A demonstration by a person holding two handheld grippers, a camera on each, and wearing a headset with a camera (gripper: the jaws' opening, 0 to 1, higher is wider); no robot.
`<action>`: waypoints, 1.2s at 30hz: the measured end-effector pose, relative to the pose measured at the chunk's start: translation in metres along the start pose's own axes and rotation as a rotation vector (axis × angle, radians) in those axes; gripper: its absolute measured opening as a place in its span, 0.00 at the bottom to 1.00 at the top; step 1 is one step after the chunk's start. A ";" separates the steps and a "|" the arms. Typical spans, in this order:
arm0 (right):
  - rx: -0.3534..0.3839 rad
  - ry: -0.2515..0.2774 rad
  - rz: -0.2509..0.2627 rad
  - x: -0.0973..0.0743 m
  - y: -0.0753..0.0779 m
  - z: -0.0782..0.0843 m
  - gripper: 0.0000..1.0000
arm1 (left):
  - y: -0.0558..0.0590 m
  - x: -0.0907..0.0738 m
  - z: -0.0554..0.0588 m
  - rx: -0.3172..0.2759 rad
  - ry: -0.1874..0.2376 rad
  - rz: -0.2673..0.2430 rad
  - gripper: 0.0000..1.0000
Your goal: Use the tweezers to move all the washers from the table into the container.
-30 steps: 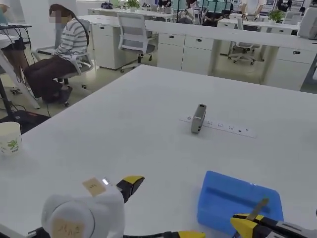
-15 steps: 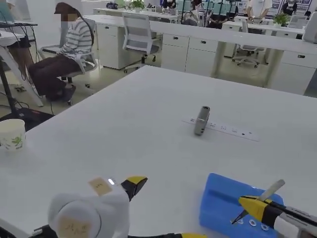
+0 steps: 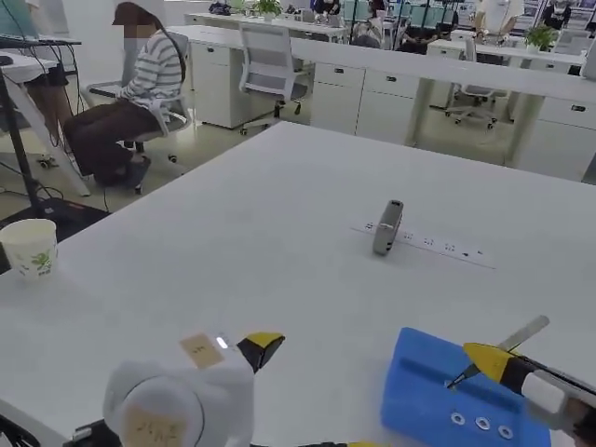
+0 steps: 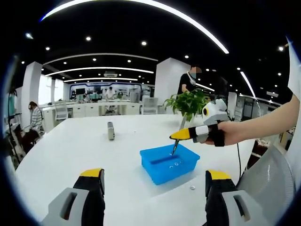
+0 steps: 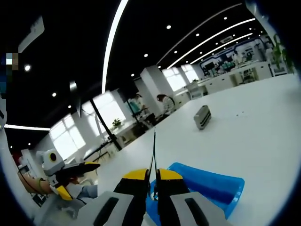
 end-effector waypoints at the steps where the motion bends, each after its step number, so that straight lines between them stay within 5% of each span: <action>1: 0.002 0.001 0.002 0.000 0.001 0.000 0.03 | 0.000 0.000 0.000 -0.001 0.001 0.000 0.90; 24: -0.090 -0.167 0.157 0.024 0.035 0.029 0.03 | -0.004 -0.002 -0.001 -0.017 0.017 -0.015 0.90; 36: -0.163 -0.212 0.150 0.030 0.045 0.034 0.03 | -0.005 -0.001 0.000 -0.012 0.007 -0.014 0.89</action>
Point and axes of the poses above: the centre of the closed fingertips' face, and the gripper's own axes: x roughly forward along the fingers, y roughly to its right, z roughly out of its underside, the point moved 6 cm from there along -x, roughly backward along the fingers
